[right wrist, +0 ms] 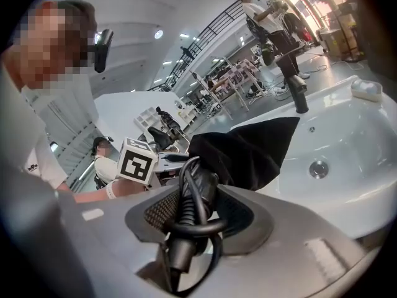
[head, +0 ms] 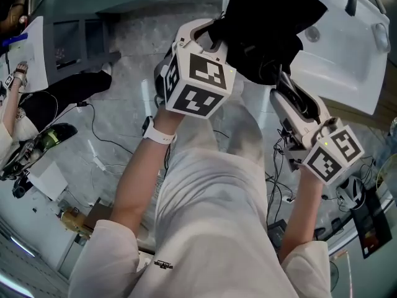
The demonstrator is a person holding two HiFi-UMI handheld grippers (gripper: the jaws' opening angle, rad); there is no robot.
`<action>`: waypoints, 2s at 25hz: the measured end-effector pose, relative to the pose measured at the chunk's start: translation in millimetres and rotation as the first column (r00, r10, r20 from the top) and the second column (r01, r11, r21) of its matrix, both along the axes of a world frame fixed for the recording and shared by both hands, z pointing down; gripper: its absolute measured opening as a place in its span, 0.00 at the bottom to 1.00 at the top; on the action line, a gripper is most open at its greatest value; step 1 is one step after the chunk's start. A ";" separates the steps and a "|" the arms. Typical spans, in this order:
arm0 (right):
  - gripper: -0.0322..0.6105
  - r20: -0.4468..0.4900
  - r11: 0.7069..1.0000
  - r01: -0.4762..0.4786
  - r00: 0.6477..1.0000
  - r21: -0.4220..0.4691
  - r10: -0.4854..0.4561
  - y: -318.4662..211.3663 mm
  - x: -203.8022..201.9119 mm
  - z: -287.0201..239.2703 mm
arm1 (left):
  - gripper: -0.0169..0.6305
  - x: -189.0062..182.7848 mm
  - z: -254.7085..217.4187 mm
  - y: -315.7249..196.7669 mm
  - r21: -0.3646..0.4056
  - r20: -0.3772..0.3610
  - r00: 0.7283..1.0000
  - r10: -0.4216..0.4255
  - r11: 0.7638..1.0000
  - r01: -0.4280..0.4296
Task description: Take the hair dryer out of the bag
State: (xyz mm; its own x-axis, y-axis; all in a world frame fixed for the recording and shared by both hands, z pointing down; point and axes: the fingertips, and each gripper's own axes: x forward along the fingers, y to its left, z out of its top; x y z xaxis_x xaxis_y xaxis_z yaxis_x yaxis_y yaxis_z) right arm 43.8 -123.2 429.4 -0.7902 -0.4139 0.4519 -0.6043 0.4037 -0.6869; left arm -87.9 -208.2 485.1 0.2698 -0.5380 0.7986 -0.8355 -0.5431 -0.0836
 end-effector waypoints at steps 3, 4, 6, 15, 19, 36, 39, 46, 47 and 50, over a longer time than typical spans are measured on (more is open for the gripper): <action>0.35 0.032 1.000 0.007 0.999 -0.020 -0.006 5.9 2.5 0.8 | 0.20 -1.6 0.6 4.5 -0.002 -0.003 1.000 0.000 1.000 0.000; 0.35 0.041 1.000 0.015 0.999 -0.025 -0.014 7.7 3.1 1.0 | 0.20 -2.7 1.8 5.6 -0.005 -0.007 1.000 -0.005 1.000 0.005; 0.35 0.050 0.999 0.040 0.998 -0.027 -0.038 11.5 4.0 0.8 | 0.19 -5.6 5.1 6.5 -0.016 -0.027 0.999 -0.018 1.000 0.018; 0.36 0.108 0.992 0.121 0.987 -0.048 -0.115 29.9 -4.6 -4.8 | 0.20 -13.1 11.4 8.1 -0.122 -0.210 0.975 -0.068 0.992 0.043; 0.36 0.103 0.990 0.135 0.986 -0.034 -0.130 31.7 -7.0 -8.3 | 0.21 -18.1 4.9 19.9 -0.170 -0.282 0.950 -0.131 0.982 0.085; 0.36 0.054 0.951 0.309 0.950 -0.026 -0.307 56.7 -37.6 -4.5 | 0.29 -49.4 -55.9 84.4 -0.312 -0.534 0.726 -0.433 0.899 0.307; 0.36 0.062 0.944 0.330 0.943 -0.029 -0.327 64.5 -44.2 -7.5 | 0.29 -50.8 -63.9 90.5 -0.292 -0.524 0.733 -0.433 0.900 0.323; 0.36 0.108 0.923 0.381 0.921 -0.056 -0.374 86.5 -47.8 -21.4 | 0.29 -60.7 -87.5 107.6 -0.252 -0.519 0.719 -0.462 0.887 0.387; 0.36 0.110 0.921 0.387 0.919 -0.055 -0.379 89.2 -49.0 -23.6 | 0.29 -64.4 -91.2 109.4 -0.244 -0.518 0.716 -0.468 0.883 0.400; 0.36 0.120 0.918 0.393 0.915 -0.047 -0.386 94.8 -48.0 -32.9 | 0.28 -70.5 -101.1 114.0 -0.230 -0.519 0.701 -0.488 0.870 0.435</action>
State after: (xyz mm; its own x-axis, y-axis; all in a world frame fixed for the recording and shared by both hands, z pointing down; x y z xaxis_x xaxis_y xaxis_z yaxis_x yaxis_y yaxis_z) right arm -4.2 -28.3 396.5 -0.9273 -0.0345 0.3727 -0.3306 0.5422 -0.7725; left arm -158.3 -94.2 384.1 0.4058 -0.6515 0.6410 -0.8695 -0.0592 0.4903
